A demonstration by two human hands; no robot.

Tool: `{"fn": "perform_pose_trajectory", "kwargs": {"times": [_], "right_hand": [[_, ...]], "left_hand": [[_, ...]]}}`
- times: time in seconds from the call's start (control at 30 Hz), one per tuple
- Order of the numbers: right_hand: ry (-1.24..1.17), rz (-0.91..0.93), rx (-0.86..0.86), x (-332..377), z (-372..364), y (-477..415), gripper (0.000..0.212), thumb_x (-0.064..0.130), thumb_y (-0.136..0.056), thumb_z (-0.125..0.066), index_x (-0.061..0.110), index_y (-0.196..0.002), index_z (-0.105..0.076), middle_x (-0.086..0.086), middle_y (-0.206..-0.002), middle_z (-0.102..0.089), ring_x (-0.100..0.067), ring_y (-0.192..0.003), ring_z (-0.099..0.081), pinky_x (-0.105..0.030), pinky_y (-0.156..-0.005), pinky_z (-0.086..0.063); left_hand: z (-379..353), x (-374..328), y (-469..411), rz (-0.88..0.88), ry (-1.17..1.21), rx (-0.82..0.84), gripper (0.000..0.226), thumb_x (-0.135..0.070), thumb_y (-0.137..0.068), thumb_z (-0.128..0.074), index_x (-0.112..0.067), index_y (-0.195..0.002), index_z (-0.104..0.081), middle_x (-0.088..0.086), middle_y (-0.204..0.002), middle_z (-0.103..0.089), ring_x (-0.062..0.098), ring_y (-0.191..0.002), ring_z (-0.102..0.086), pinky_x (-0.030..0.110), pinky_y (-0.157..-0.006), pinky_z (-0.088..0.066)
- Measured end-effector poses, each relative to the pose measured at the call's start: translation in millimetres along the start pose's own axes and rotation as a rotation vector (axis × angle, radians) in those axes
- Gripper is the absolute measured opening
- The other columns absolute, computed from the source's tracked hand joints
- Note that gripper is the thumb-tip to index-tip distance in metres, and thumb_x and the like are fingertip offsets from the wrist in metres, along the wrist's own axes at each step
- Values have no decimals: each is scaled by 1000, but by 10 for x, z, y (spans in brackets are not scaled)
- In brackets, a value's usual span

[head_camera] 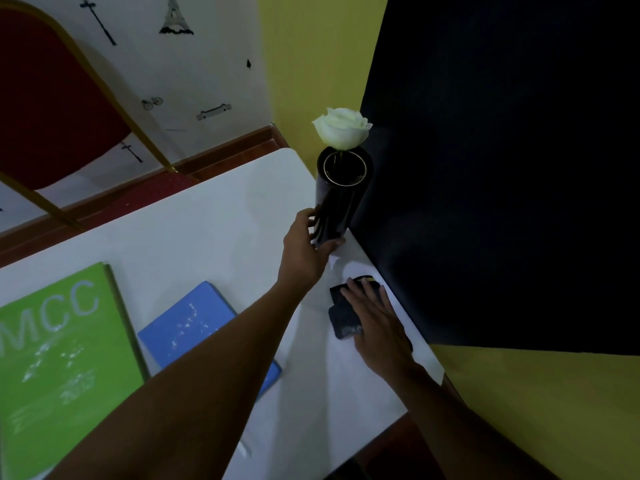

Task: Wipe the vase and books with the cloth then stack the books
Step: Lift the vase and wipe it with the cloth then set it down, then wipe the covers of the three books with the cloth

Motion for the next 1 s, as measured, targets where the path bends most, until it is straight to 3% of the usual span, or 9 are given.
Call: {"fn": "perform_pose_trajectory", "kwargs": {"times": [0.13,0.27,0.47,0.63,0.73,0.83,0.9,1.0], "right_hand": [[5,12,-7,-10,8,2,94,-1,-70,-84,20,-153,-44,5,-164,-33,-17,-155,-17,-45,-126,-11],[9,28,-42,12,25,6,93,-3,-66,-88,16,-149,-49,0,-160,-41,-20,-152,-25,-49,-124,-19],[-308,-52,-153,210,148,66,73,-17,-83,-68,16,-147,-52,3,-157,-47,-19,-152,-33,-51,-121,-36],[-534,-67,-111,487,244,119,73,-22,-88,-60,15,-150,-49,3,-157,-47,-14,-148,-40,-46,-120,-38],[-593,-103,-67,783,277,77,77,-23,-88,-56,21,-151,-48,3,-153,-52,-12,-143,-48,-37,-119,-38],[-634,-164,-55,1134,261,2,78,-23,-87,-47,24,-149,-51,1,-144,-60,-8,-132,-55,-19,-111,-44],[-640,-179,-45,1343,170,-60,78,-21,-85,-45,24,-148,-53,3,-139,-61,-4,-127,-55,-4,-101,-42],[-639,-195,-33,1621,-15,-204,73,-16,-87,-47,26,-146,-53,0,-137,-62,-9,-125,-56,4,-90,-39]], "left_hand": [[-40,16,12,42,-10,-21,70,-25,-84,-82,-12,-140,-43,10,-140,-56,28,-125,-57,41,-101,-53],[53,87,117,162,-109,46,85,-30,-85,-81,-13,-151,-31,14,-150,-49,31,-133,-51,42,-106,-47],[605,363,576,105,-359,12,61,-29,-100,-61,-14,-152,-36,7,-155,-45,25,-141,-42,34,-113,-34],[1133,784,1164,125,-451,-51,55,-30,-99,-59,-11,-148,-43,13,-147,-50,35,-140,-40,47,-115,-35],[1387,1024,1574,125,-521,-116,65,-43,-92,-55,-2,-141,-48,19,-137,-56,43,-128,-48,51,-108,-37],[1540,1251,1974,169,-601,-134,85,-61,-89,-47,-6,-152,-36,14,-157,-42,35,-150,-29,51,-122,-19],[1606,1380,2212,186,-653,-149,98,-75,-85,-40,-9,-157,-27,10,-165,-27,27,-155,-15,47,-126,-8],[1643,1466,2476,204,-708,-111,120,-93,-77,-38,-10,-160,-16,5,-170,-10,20,-157,0,46,-127,3]]}}
Point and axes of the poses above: each hand's wrist, its own y-axis away from the middle knuckle, its own z-axis out of the back of the hand, x = y × z, the point moved 1 cm from there along -y, towards the middle knuckle
